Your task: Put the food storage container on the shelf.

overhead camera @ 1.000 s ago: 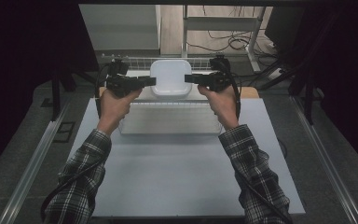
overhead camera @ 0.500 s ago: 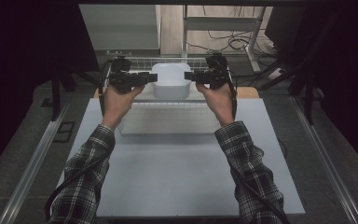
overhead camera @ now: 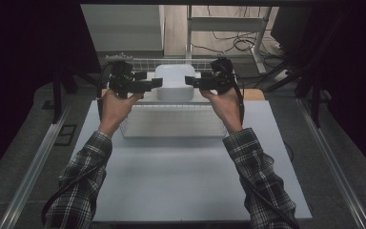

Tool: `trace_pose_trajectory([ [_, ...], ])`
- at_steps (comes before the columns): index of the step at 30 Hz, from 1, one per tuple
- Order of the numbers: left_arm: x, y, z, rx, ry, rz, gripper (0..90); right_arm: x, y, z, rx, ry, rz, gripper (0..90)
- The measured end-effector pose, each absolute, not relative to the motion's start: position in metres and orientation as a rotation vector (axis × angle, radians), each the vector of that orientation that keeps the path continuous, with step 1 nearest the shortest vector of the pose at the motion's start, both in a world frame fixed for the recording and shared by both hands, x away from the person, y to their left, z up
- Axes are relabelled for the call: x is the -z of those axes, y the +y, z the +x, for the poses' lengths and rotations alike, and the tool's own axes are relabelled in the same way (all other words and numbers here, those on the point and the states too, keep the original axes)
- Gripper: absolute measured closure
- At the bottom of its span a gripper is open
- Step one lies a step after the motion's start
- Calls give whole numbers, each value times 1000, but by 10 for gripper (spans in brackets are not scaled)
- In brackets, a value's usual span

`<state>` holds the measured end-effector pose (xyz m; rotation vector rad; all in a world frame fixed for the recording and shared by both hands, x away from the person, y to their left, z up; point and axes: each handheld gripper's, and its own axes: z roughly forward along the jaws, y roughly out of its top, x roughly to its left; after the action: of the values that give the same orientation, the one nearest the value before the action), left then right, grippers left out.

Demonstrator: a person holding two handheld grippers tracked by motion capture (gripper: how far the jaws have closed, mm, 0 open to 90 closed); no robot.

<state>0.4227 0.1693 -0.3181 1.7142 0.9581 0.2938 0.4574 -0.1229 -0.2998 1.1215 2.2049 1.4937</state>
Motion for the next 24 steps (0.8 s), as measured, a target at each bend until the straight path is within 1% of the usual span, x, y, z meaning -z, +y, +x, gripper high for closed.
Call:
trace_pose_trajectory([
  [1, 320, 169, 421, -295, 940, 1731, 160, 301, -123, 456, -1489, 2209, 1107, 206],
  [3, 323, 168, 418, -314, 907, 1755, 147, 304, -122, 453, -1468, 2215, 1083, 158],
  [10, 332, 165, 406, -366, 809, 1821, 76, 313, -121, 445, -1486, 2252, 993, 77],
  [15, 337, 170, 400, -369, 816, 1808, 44, 317, -119, 438, -1470, 2258, 959, 54],
  [18, 341, 173, 398, -336, 818, 1816, 56, 318, -120, 435, -1450, 2261, 937, 47],
  [24, 350, 178, 390, -327, 824, 1822, 65, 321, -123, 427, -1438, 2268, 908, 38],
])
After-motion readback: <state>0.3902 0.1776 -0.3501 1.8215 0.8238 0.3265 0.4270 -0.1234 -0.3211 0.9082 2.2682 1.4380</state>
